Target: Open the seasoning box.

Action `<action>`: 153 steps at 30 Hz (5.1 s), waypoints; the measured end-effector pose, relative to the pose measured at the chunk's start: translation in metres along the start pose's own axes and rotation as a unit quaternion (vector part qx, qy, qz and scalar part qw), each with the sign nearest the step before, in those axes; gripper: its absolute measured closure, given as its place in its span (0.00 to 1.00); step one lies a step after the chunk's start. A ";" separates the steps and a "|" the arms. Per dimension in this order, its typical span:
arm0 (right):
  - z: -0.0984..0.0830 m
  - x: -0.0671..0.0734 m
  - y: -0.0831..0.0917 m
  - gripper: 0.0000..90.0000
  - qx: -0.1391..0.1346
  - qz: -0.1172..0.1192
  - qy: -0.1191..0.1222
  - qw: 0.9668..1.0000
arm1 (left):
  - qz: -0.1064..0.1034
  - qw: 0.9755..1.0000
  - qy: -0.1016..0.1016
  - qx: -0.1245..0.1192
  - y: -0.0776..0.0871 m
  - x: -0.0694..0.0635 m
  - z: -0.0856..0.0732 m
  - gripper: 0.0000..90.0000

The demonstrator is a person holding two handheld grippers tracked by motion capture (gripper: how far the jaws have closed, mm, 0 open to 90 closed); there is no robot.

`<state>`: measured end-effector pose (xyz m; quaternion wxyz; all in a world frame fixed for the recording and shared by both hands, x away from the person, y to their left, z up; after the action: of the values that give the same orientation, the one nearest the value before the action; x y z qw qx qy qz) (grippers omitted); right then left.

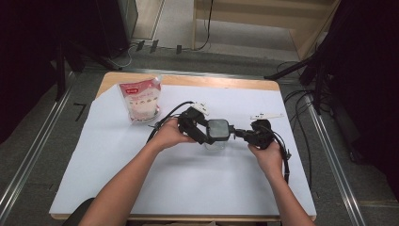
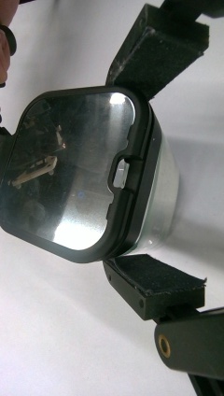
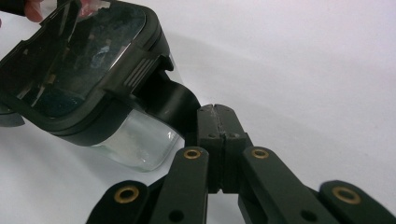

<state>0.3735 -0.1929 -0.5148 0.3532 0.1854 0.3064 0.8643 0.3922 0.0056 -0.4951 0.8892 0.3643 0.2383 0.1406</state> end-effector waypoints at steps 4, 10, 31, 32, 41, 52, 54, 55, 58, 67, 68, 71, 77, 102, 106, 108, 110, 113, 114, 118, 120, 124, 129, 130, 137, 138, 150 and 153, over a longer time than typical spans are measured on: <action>0.000 0.001 -0.001 1.00 0.005 -0.004 0.000 1.000 | 0.004 1.000 -0.011 0.007 0.001 -0.003 0.003 0.19; -0.001 0.002 -0.001 1.00 0.007 0.000 0.000 1.000 | 0.007 1.000 -0.017 0.019 0.003 -0.003 0.003 0.19; 0.000 0.004 -0.002 1.00 0.004 0.006 0.000 1.000 | 0.024 0.999 -0.021 0.030 0.009 -0.007 0.007 0.19; 0.000 0.004 -0.002 1.00 0.003 0.006 0.001 1.000 | 0.025 0.999 -0.020 0.030 0.010 -0.007 0.007 0.19; -0.001 0.006 -0.002 1.00 0.005 0.010 0.002 1.000 | 0.030 0.999 -0.026 0.027 0.013 -0.009 0.011 0.19; -0.001 0.007 -0.002 1.00 0.007 0.011 0.005 1.000 | -0.002 1.000 -0.022 -0.003 0.025 -0.018 0.020 0.34; 0.000 0.008 -0.003 1.00 0.008 0.013 0.006 1.000 | 0.001 1.000 -0.029 -0.001 0.026 -0.021 0.024 0.34; -0.001 0.009 -0.003 1.00 0.009 0.012 0.007 1.000 | 0.004 0.999 -0.032 0.000 0.026 -0.023 0.025 0.35; -0.001 0.009 -0.003 1.00 0.008 0.013 0.007 1.000 | -0.003 0.999 -0.034 -0.005 0.028 -0.028 0.029 0.41; -0.001 0.008 -0.003 1.00 0.008 0.014 0.007 1.000 | -0.004 0.999 -0.046 0.006 0.029 -0.037 0.039 0.52; -0.001 0.008 -0.003 1.00 0.008 0.014 0.007 1.000 | -0.003 0.999 -0.046 0.007 0.029 -0.038 0.040 0.52; -0.001 0.008 -0.003 1.00 0.007 0.014 0.008 1.000 | -0.009 0.999 -0.044 0.009 0.028 -0.040 0.042 0.56; -0.002 0.009 -0.003 1.00 0.007 0.014 0.007 1.000 | -0.008 0.998 -0.051 0.018 0.026 -0.044 0.045 0.62; -0.002 0.017 -0.006 1.00 0.012 0.025 0.008 1.000 | -0.031 0.998 -0.055 0.028 0.021 -0.059 0.057 0.85; -0.002 0.020 -0.009 1.00 0.015 0.024 0.019 0.999 | -0.033 0.998 -0.056 0.027 0.019 -0.060 0.057 0.88; -0.002 0.022 -0.010 1.00 0.016 0.024 0.022 0.999 | -0.031 0.998 -0.054 0.024 0.019 -0.061 0.057 0.88; -0.002 0.021 -0.010 1.00 0.014 0.023 0.023 0.999 | -0.033 0.998 -0.056 0.025 0.020 -0.061 0.056 0.88; -0.001 0.020 -0.009 1.00 0.009 0.021 0.020 1.000 | -0.035 0.997 -0.060 0.027 0.021 -0.062 0.053 0.87; -0.001 0.020 -0.008 1.00 0.008 0.022 0.018 1.000 | -0.036 0.997 -0.060 0.027 0.021 -0.062 0.052 0.87; 0.000 0.021 -0.007 1.00 0.004 0.020 0.019 1.000 | -0.036 0.997 -0.059 0.029 0.021 -0.064 0.050 0.86; 0.001 0.022 -0.007 1.00 0.002 0.017 0.022 1.000 | -0.036 0.997 -0.058 0.027 0.020 -0.064 0.050 0.86; 0.002 0.023 -0.007 1.00 0.002 0.013 0.025 1.000 | -0.039 0.998 -0.052 0.025 0.019 -0.065 0.049 0.86; 0.004 0.023 -0.005 1.00 -0.007 0.009 0.027 1.000 | -0.038 0.998 -0.051 0.027 0.017 -0.068 0.048 0.85; 0.005 0.023 -0.005 1.00 -0.009 0.007 0.026 1.000 | -0.039 0.998 -0.049 0.027 0.016 -0.068 0.048 0.85; 0.006 0.023 -0.004 1.00 -0.015 0.001 0.025 1.000 | -0.038 0.998 -0.049 0.027 0.010 -0.073 0.048 0.85; 0.006 0.023 -0.004 1.00 -0.016 0.001 0.026 1.000 | -0.040 0.998 -0.046 0.026 0.010 -0.073 0.047 0.84; 0.007 0.025 0.002 1.00 -0.020 0.014 0.027 0.999 | -0.026 0.999 -0.027 0.005 0.025 -0.064 0.045 0.84; 0.005 0.029 0.006 1.00 -0.019 0.014 0.031 0.999 | -0.035 0.999 -0.020 -0.003 0.031 -0.062 0.045 0.83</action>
<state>0.3535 -0.1730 -0.5042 0.3353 0.1560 0.2978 0.8801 0.3608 -0.0258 -0.4250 0.8992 0.3557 0.2331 0.1029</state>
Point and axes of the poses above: each handheld gripper's, and its own axes: y roughly backward along the jaws, z roughly out of its top, x roughly to its left, the point moved 5 cm from there along -y, roughly forward along the jaws, and after that the axes turned 12 degrees about y, right-handed, at the moved point
